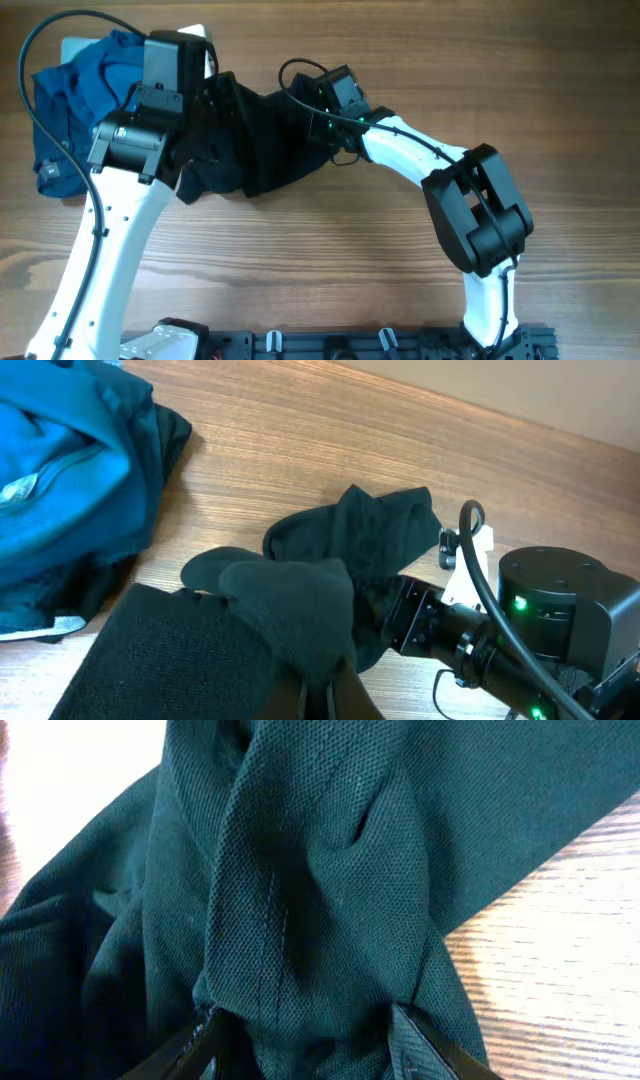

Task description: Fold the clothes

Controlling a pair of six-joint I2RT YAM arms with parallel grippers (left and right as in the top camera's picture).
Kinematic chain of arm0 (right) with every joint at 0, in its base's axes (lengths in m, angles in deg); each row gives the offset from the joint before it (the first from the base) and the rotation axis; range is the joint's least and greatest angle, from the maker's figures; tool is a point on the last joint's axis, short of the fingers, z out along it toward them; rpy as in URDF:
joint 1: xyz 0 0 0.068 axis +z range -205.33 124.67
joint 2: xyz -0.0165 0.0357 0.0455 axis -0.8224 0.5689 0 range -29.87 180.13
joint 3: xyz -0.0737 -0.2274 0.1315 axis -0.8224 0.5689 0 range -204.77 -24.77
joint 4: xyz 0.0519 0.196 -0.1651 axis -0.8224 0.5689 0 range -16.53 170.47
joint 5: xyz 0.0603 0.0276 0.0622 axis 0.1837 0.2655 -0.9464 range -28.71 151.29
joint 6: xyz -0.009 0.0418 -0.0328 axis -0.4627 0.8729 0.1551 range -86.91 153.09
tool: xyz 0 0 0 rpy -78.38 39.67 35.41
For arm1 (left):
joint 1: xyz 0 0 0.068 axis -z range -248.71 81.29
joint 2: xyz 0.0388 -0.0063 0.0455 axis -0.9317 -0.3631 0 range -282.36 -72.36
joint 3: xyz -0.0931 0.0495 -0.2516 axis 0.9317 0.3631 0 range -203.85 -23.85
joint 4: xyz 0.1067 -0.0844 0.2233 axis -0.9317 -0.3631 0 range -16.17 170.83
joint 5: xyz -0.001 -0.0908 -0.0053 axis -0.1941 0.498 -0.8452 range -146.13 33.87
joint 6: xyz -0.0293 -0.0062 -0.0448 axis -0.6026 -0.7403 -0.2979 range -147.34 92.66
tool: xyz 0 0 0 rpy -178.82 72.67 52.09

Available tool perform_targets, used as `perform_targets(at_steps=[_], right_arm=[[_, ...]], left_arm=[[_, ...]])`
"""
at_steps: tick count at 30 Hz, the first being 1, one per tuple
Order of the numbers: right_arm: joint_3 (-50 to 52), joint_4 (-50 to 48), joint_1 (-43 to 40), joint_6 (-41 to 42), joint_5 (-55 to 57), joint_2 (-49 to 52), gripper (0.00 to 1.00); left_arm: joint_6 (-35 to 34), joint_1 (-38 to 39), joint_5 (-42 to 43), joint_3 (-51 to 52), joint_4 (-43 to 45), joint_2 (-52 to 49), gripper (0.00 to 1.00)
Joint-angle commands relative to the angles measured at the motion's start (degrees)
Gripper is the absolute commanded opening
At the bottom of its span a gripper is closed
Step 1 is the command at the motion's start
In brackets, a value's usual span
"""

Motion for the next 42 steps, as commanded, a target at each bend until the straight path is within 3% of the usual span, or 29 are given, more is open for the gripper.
perform_targets(at_steps=[1, 4, 5, 6, 7, 9, 13, 18, 23, 35, 37, 38, 40, 42], right_arm=[[-0.8, -1.4, 0.2, 2.2, 2.7, 2.1, 0.55], [-0.8, -1.8, 0.5, 2.1, 2.7, 2.5, 0.5], [-0.8, -1.5, 0.7, 2.0, 2.7, 2.5, 0.25], [-0.8, -1.2, 0.8, 1.8, 2.4, 2.5, 0.08], [-0.8, -1.1, 0.9, 1.7, 1.7, 2.5, 0.05], [-1.3, 0.7, 0.9, 0.9, -1.3, 2.5, 0.04], [-11.9, 19.7, -2.9, -5.3, -1.2, 1.0, 0.04], [-15.8, 39.8, -18.6, -11.6, -2.0, -7.5, 0.04], [-14.0, 56.4, -31.1, -17.6, -2.0, -8.6, 0.04], [-3.1, 60.0, -35.8, -22.5, 0.3, -13.3, 0.04], [-3.1, 58.9, -36.7, -23.5, 0.3, -13.3, 0.15], [-3.1, 58.0, -37.2, -23.4, 0.0, -13.3, 0.22], [-3.4, 56.0, -37.9, -23.5, -1.8, -13.3, 0.57], [-4.2, 52.8, -38.3, -24.1, -4.6, -13.4, 0.69]], left_arm=[[-0.9, -0.5, -1.2, 0.0, -0.6, 0.1, 0.04], [-0.9, -0.5, -1.3, 0.0, -1.9, 0.1, 0.04], [-0.9, -0.5, -1.2, 0.0, -2.1, 0.1, 0.04], [-0.9, -0.5, -1.2, 0.0, -2.3, 0.1, 0.04], [-0.9, -0.5, -1.2, 0.0, -2.3, 0.1, 0.04], [-0.9, -0.5, -1.2, 0.0, -2.3, 0.1, 0.04], [-0.9, -0.5, -1.5, 0.0, -2.3, 0.1, 0.04], [-0.9, -0.5, -1.7, 0.0, -2.5, 0.1, 0.04], [-0.9, -0.5, -2.1, 0.0, -3.6, 0.1, 0.04], [-2.5, -0.5, -3.3, 0.1, -23.5, -8.9, 0.04], [-2.4, -0.5, -3.3, 0.1, -25.0, -10.8, 0.1], [-2.4, -0.5, -3.3, 0.1, -25.6, -11.7, 0.2], [-2.4, -0.5, -3.3, 0.1, -26.2, -12.8, 0.4], [-2.4, -0.5, -3.3, 0.1, -26.3, -13.2, 0.59]])
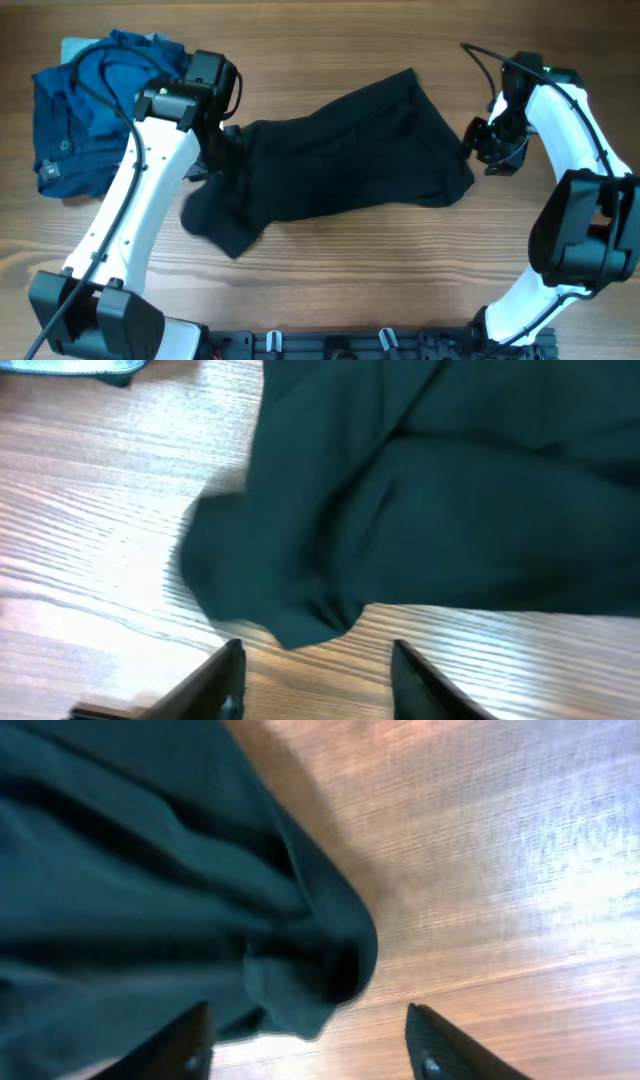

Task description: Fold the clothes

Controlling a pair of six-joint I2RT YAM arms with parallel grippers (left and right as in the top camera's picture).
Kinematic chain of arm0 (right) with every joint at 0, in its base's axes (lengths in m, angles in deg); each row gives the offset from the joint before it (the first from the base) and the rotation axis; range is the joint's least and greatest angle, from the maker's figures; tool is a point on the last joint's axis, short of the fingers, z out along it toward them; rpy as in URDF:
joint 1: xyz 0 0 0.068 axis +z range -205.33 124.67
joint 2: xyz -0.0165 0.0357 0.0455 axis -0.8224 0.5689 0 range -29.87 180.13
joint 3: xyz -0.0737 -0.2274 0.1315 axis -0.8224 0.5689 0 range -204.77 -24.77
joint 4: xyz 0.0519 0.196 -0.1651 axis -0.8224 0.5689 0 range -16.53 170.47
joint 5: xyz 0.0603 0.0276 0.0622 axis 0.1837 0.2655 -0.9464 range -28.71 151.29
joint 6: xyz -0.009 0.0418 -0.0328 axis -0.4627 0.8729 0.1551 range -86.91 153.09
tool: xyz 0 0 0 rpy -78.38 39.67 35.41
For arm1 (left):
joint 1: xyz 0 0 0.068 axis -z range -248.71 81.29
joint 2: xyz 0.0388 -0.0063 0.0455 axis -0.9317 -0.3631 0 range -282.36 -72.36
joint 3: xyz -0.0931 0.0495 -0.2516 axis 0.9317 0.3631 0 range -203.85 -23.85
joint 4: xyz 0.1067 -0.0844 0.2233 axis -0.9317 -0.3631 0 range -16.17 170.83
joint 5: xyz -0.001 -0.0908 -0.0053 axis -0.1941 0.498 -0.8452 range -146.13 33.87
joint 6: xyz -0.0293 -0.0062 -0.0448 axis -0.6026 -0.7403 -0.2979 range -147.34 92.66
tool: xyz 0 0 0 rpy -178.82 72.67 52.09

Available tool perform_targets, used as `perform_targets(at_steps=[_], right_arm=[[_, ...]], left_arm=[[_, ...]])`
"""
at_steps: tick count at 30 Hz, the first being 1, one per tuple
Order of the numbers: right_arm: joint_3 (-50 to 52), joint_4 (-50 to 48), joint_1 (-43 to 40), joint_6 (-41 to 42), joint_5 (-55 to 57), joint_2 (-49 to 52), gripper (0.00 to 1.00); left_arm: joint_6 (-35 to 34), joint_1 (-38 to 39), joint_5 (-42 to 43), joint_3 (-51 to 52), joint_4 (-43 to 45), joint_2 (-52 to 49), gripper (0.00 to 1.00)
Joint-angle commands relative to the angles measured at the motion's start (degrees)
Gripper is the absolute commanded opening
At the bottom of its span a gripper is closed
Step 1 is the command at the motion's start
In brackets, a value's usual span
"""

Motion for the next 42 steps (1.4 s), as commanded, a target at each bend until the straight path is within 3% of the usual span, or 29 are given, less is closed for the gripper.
perform_targets(at_steps=[1, 4, 10, 15, 18, 20, 22, 26, 28, 30, 34, 36, 42], right_arm=[[-1.4, -5.0, -0.3, -3.0, -6.6, -1.5, 0.7], [-1.5, -18.0, 2.0, -5.3, -12.8, -1.5, 0.7], [-1.5, -36.7, 12.1, -6.3, -3.5, -0.5, 0.71], [-1.5, -43.5, 15.0, -5.6, -0.4, 6.2, 0.67], [-1.5, -46.7, 15.0, -5.7, -0.4, 9.6, 0.64], [-1.5, -49.3, 15.0, -4.7, -0.4, 11.7, 0.62], [-1.5, -50.9, 15.4, -3.0, -0.4, 14.4, 0.6], [-1.5, -53.5, 15.3, 0.0, -0.3, 16.9, 0.5], [-1.5, -54.3, 15.3, 0.1, -0.4, 16.9, 0.38], [-1.5, -54.3, 15.3, 1.5, -0.5, 16.9, 0.06], [-1.5, -53.5, 15.3, 1.4, -2.6, 15.0, 0.04], [-1.9, -52.1, 14.0, 1.3, -2.6, 7.8, 0.04], [-4.4, -41.8, 3.5, 0.8, -2.6, -6.7, 0.04]], left_arm=[[0.1, -0.5, -0.5, 0.1, -0.2, -0.9, 0.68], [0.3, -0.5, -0.5, 0.1, 4.7, -0.9, 0.74], [6.1, -0.5, -0.5, 0.1, 28.1, -6.1, 0.64], [6.0, -0.5, -4.2, 0.1, 29.6, -16.4, 0.41], [2.7, -1.8, -10.6, 0.1, 29.6, -16.9, 0.42], [1.5, -3.3, -10.8, 0.1, 29.5, -16.9, 0.5], [-1.1, -5.7, -10.8, 0.1, 29.0, -16.9, 0.56], [-3.0, -9.0, -10.8, 0.1, 27.9, -16.9, 0.54], [-3.0, -9.5, -10.8, 0.1, 28.0, -16.9, 0.44], [-3.0, -9.5, -10.7, 0.1, 27.4, -17.3, 0.25], [-3.0, -9.5, -10.3, 0.1, 26.9, -18.3, 0.11], [-3.0, -9.5, -9.7, 0.1, 26.9, -18.4, 0.04], [-3.0, -9.5, -9.7, 0.1, 26.9, -18.4, 0.04]])
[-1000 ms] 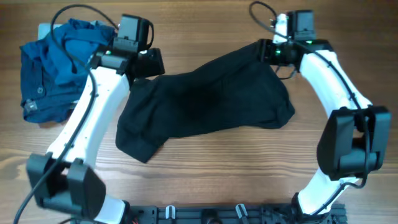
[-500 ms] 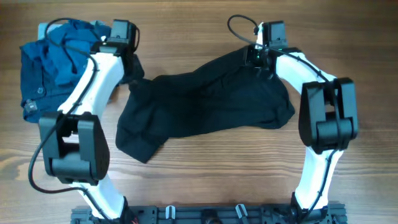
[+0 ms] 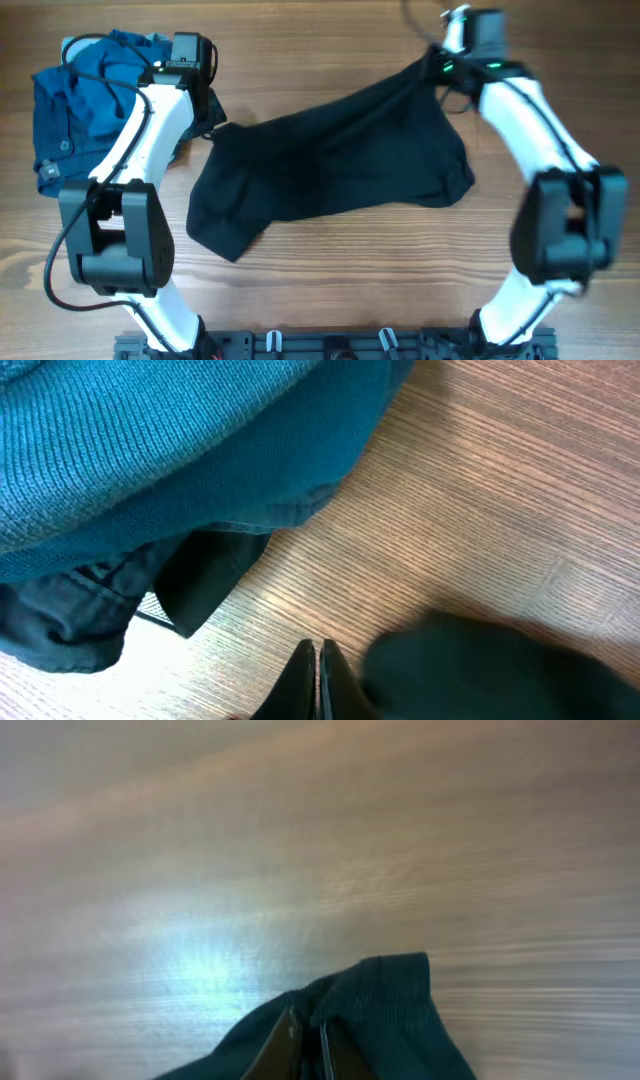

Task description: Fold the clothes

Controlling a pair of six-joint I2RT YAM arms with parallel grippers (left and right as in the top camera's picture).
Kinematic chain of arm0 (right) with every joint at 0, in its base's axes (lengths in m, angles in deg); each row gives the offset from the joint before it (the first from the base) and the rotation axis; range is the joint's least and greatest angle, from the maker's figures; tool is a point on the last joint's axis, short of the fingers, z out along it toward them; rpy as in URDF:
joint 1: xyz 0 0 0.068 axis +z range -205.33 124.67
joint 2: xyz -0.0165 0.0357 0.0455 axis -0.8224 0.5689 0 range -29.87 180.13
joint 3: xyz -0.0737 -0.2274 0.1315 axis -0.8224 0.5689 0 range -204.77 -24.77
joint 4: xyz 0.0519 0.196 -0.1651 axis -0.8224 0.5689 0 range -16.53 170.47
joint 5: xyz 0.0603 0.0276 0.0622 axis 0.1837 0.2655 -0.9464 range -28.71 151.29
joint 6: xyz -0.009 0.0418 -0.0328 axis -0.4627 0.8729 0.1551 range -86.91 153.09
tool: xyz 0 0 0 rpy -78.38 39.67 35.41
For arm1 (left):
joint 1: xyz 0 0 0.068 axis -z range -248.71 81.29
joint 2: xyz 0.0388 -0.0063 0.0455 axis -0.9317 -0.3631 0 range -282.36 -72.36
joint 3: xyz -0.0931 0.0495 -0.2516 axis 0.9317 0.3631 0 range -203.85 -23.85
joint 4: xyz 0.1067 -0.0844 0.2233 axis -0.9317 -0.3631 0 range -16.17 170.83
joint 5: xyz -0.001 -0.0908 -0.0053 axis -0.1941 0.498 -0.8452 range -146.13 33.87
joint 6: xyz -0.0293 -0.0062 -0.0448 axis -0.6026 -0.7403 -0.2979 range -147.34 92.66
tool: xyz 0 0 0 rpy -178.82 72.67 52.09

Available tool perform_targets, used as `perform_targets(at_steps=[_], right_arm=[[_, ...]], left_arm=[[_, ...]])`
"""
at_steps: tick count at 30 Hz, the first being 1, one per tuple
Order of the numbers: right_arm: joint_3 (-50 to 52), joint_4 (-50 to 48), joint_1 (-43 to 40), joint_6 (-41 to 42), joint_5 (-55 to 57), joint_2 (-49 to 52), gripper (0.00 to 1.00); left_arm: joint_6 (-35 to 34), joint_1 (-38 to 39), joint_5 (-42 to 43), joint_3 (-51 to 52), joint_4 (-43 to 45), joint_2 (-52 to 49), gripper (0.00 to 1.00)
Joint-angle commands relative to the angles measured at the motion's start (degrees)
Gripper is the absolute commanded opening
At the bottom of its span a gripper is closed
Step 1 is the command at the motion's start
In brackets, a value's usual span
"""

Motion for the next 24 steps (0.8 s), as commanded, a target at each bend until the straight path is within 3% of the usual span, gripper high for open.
perform_targets(at_steps=[1, 3, 5, 6, 9, 11, 16, 21, 24], right_arm=[[-1.7, 4.7, -6.9, 0.2, 0.0, -6.2, 0.04], [-1.7, 9.2, -10.8, -0.5, -0.3, -7.0, 0.04], [-1.7, 12.5, -12.3, -2.7, -1.4, -6.9, 0.04], [-1.7, 13.7, -12.4, -3.8, -1.3, -6.9, 0.04], [-1.7, 15.3, -12.4, -3.8, -1.3, -6.9, 0.04], [-1.7, 16.2, -12.4, -3.8, -1.3, -6.9, 0.04], [-1.6, 17.6, -12.4, -3.8, -1.6, -6.9, 0.04], [-0.6, 19.8, -12.0, -3.8, -1.6, -6.8, 0.04], [-0.4, 20.5, -12.0, -3.8, -1.6, -6.8, 0.04]], left_arm=[[-0.1, 0.0, 0.1, 0.0, 0.0, -1.0, 0.04], [0.5, 0.0, 1.3, 0.0, 0.2, -1.0, 0.04], [6.5, 0.0, 7.5, 0.0, 2.1, -1.0, 0.09], [10.7, 0.0, 13.1, 0.0, 3.9, -1.0, 0.22], [18.7, 0.0, 25.3, 0.0, 10.0, -1.0, 0.44], [21.7, 0.0, 29.1, 0.0, 13.0, -1.6, 0.54], [22.6, 0.3, 34.8, 0.0, 20.0, -7.6, 0.58], [22.6, 5.5, 35.5, 0.0, 26.8, -10.5, 0.76], [22.4, 9.9, 33.6, 0.0, 28.9, -12.0, 0.78]])
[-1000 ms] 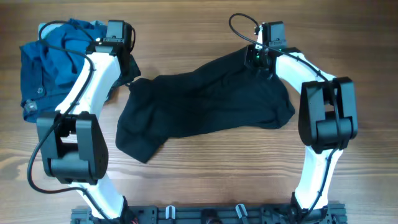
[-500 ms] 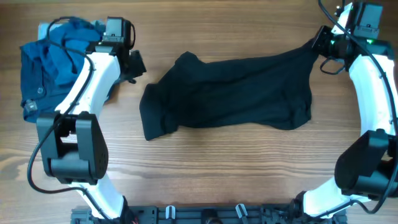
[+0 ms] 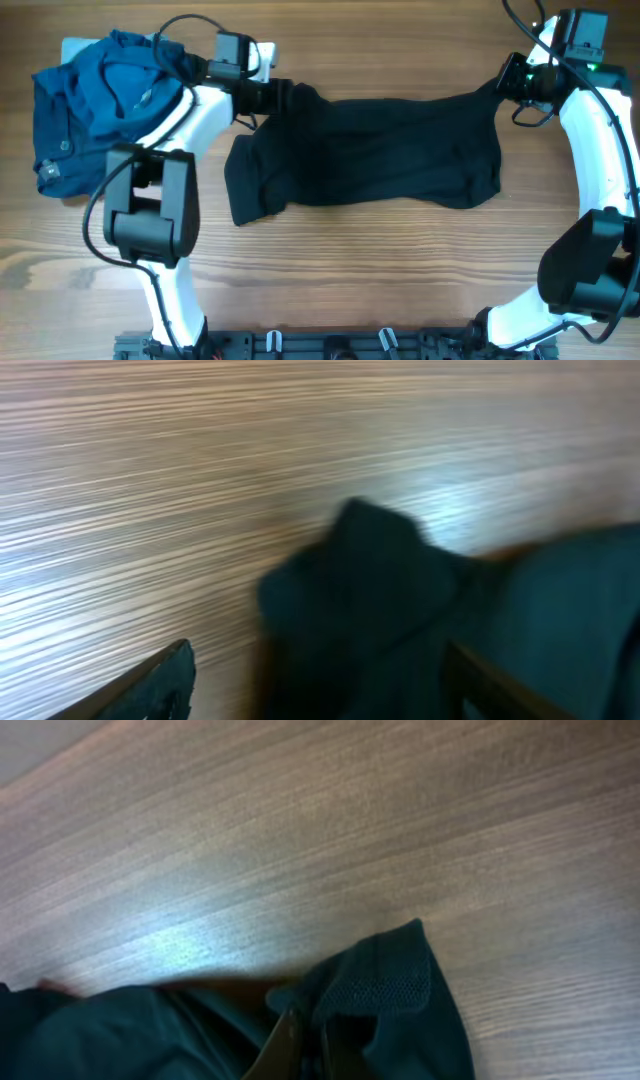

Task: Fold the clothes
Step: 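Lift the shirt's top edge with both grippers and stretch it sideways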

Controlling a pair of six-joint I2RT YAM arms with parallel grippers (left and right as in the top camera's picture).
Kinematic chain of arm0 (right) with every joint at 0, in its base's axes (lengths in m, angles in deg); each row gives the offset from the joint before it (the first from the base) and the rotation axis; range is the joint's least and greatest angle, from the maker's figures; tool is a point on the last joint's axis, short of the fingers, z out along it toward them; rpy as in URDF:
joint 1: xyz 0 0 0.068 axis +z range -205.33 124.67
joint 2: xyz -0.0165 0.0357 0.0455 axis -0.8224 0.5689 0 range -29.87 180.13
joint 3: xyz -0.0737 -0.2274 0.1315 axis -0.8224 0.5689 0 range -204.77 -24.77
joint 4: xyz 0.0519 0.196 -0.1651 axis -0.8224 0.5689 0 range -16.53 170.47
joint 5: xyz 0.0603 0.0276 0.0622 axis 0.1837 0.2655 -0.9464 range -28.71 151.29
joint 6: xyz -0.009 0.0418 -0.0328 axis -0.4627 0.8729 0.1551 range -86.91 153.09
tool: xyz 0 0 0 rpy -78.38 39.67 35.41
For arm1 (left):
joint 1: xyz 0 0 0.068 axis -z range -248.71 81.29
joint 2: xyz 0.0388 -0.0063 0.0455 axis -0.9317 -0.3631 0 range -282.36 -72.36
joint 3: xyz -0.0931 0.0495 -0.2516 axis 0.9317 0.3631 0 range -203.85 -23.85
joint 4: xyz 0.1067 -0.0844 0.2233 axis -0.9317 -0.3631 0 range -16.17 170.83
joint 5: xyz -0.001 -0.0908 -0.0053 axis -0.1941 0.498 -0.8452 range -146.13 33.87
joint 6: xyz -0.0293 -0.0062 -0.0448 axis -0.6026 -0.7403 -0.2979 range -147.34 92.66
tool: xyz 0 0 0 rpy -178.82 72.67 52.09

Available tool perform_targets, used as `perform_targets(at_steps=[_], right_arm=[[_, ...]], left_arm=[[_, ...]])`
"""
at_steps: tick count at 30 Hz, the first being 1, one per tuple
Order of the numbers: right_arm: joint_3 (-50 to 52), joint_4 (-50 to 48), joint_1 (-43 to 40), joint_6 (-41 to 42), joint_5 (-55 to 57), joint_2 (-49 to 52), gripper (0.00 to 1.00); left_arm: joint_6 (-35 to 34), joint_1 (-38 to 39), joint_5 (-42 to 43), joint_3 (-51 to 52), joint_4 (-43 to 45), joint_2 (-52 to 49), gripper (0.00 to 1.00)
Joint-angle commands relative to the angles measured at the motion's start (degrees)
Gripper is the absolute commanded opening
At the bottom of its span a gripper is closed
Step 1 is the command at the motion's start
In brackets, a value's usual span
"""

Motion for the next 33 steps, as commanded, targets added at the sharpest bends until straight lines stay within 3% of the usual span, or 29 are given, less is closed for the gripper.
perform_targets(at_steps=[1, 19, 21, 22, 25, 31, 32, 33], right_arm=[[0.5, 1.0, 0.3, -1.2, -1.0, -0.1, 0.04], [0.5, 3.4, 0.3, -3.1, -2.0, -0.1, 0.04], [0.5, 3.4, 0.3, -3.1, -2.0, -0.1, 0.04], [0.5, 3.4, 0.3, -3.1, -2.0, -0.1, 0.04], [0.5, 3.2, 0.3, -3.1, -2.0, -0.1, 0.04], [0.5, 2.8, 0.3, -3.1, -2.0, -0.1, 0.04], [0.5, 2.7, 0.3, -3.1, -2.0, -0.1, 0.04], [0.5, 2.7, 0.3, -3.1, -2.0, -0.1, 0.04]], left_arm=[[0.4, 3.6, -2.4, -0.1, 0.3, -1.9, 0.78], [0.4, 3.0, -2.8, -0.1, 1.4, -6.9, 0.82], [0.5, 3.0, -3.0, -0.1, 1.6, -7.2, 0.88], [0.5, 2.8, -5.0, -0.1, 1.7, -7.2, 0.95], [0.5, 1.9, -6.8, -0.1, 1.4, -7.2, 0.98], [2.2, 1.9, -3.2, -0.1, 2.3, -7.2, 0.96], [2.1, 1.8, -3.2, -0.1, 2.2, -7.2, 0.93], [2.1, 1.6, -3.2, -0.1, 2.5, -7.2, 0.8]])
